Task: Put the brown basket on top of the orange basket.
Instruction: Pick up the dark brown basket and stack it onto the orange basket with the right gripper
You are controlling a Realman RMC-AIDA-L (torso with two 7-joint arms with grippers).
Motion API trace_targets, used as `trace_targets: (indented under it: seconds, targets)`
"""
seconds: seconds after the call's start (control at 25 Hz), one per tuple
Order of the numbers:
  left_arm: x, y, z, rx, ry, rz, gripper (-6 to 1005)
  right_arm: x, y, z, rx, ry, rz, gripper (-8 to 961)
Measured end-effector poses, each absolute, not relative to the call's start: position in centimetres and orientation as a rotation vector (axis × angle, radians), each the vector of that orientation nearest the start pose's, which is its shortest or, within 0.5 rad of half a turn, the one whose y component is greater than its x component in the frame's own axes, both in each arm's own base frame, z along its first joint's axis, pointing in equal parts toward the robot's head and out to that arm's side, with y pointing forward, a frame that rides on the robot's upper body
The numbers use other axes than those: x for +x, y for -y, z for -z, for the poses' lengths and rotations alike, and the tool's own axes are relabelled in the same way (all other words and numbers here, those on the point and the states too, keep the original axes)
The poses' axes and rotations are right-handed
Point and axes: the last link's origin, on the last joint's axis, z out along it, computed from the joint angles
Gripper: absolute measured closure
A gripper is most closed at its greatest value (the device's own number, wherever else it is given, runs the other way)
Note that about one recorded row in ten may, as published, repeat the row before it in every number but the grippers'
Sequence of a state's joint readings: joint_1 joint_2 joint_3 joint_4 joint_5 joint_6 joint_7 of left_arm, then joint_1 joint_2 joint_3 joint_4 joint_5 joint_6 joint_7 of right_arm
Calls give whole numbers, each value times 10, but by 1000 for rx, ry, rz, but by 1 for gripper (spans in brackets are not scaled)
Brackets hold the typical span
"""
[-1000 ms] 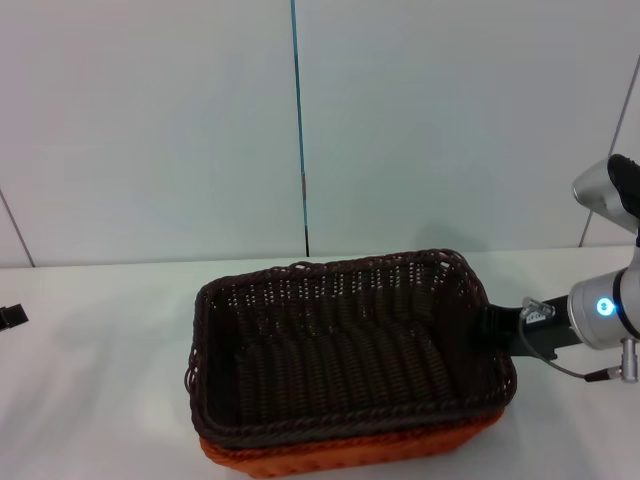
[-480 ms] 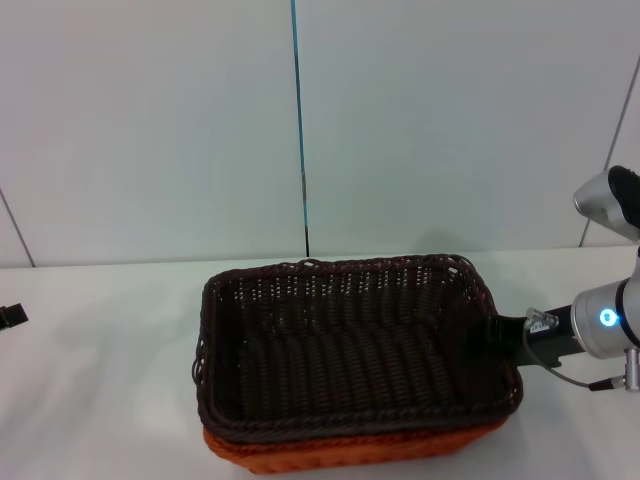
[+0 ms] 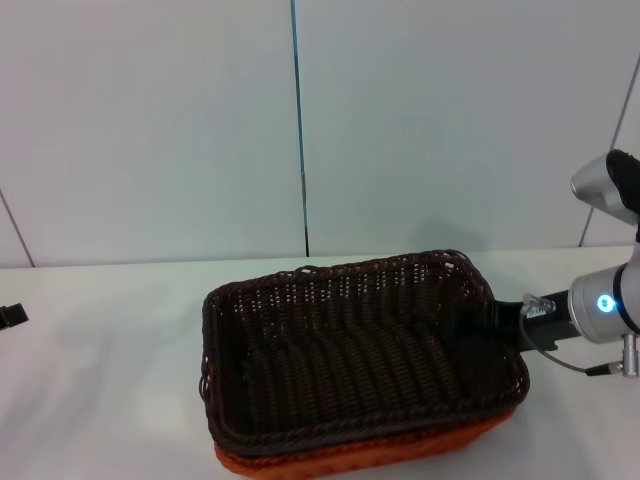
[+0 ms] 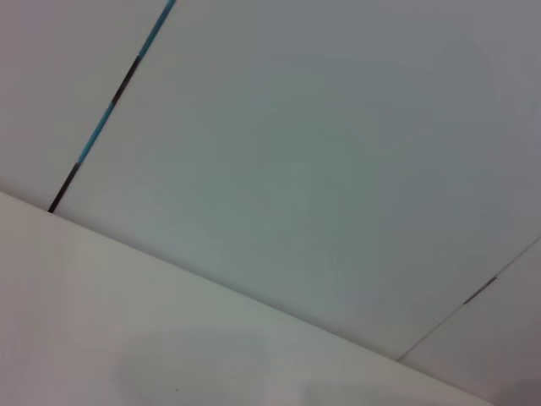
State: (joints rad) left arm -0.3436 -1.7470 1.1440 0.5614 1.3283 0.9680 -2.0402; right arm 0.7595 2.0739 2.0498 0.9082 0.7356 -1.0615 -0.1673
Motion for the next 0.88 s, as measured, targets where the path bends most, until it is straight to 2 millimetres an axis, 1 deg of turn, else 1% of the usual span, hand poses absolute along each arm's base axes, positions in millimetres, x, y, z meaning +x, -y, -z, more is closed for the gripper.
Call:
trace_targets:
  seconds: [0.48, 0.88]
  targets:
    - [-376, -358, -125, -1772, 1484, 748, 168, 180, -433, -6, 2069, -2524, -799, 242]
    - [-375, -359, -125, -1777, 1478, 749, 171, 186, -430, -10, 2005, -2485, -831, 189]
